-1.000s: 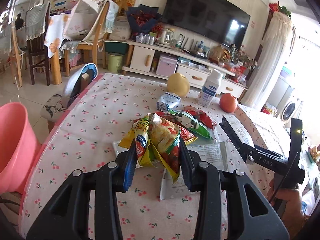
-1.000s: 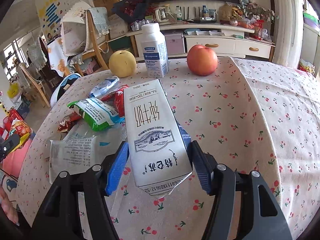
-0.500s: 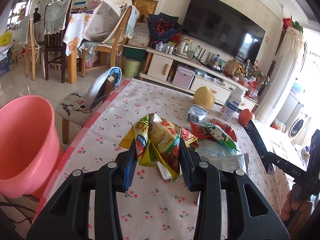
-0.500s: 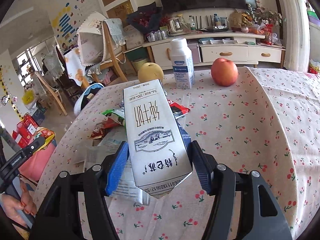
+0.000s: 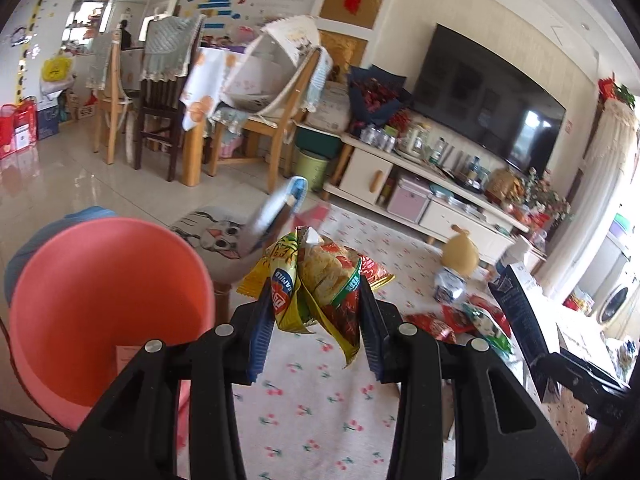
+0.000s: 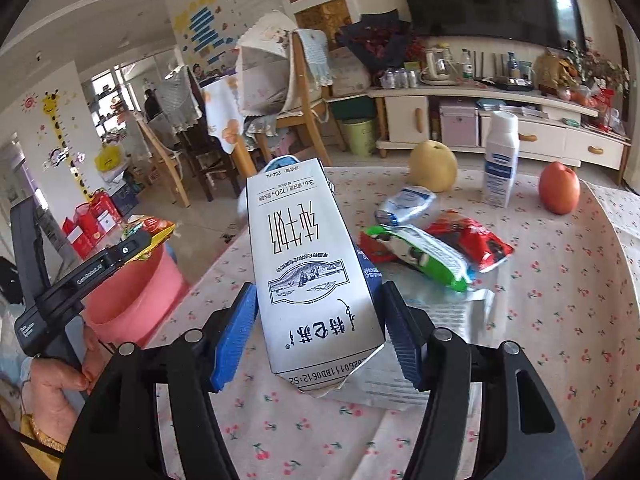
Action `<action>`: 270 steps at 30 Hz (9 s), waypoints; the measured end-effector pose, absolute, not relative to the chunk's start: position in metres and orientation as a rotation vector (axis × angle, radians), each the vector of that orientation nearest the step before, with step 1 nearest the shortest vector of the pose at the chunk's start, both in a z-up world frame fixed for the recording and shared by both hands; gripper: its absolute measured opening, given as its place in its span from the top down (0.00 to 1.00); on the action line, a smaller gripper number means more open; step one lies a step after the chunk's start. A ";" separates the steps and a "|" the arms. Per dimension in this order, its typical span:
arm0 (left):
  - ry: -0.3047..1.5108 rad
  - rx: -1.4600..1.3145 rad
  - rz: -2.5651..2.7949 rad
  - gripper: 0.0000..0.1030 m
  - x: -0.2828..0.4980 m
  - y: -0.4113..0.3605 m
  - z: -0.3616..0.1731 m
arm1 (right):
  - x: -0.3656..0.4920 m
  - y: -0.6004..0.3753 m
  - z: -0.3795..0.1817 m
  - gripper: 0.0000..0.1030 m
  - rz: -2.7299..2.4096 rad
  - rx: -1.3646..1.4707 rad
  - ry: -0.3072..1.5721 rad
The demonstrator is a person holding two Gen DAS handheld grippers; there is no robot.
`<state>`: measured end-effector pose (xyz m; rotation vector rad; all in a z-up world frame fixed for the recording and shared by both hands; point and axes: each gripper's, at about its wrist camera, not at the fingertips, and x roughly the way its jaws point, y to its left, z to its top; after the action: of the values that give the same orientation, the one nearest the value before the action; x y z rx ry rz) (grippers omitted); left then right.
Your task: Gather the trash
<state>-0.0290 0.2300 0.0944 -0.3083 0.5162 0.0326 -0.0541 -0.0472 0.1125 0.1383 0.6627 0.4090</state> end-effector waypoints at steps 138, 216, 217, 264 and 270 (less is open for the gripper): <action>1.045 0.136 -0.300 0.35 0.224 -0.034 0.016 | -0.048 -0.214 0.081 0.07 0.146 0.367 0.644; 0.895 0.029 -0.082 0.36 0.053 0.061 0.001 | 0.000 -0.157 0.032 0.06 0.208 -0.051 0.837; 0.895 0.029 -0.084 0.36 0.052 0.061 0.001 | 0.005 -0.156 0.029 0.06 0.209 -0.068 0.843; 0.573 -0.156 0.055 0.36 0.014 0.162 0.062 | -0.018 -0.141 0.070 0.52 0.074 -0.034 0.674; 0.514 -0.211 0.144 0.36 0.003 0.191 0.075 | -0.027 -0.101 0.099 0.52 0.178 0.037 0.634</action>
<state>0.0029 0.1914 0.0748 -0.2111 0.5141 0.1439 -0.0269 -0.1008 0.0991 0.0368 0.6342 0.1777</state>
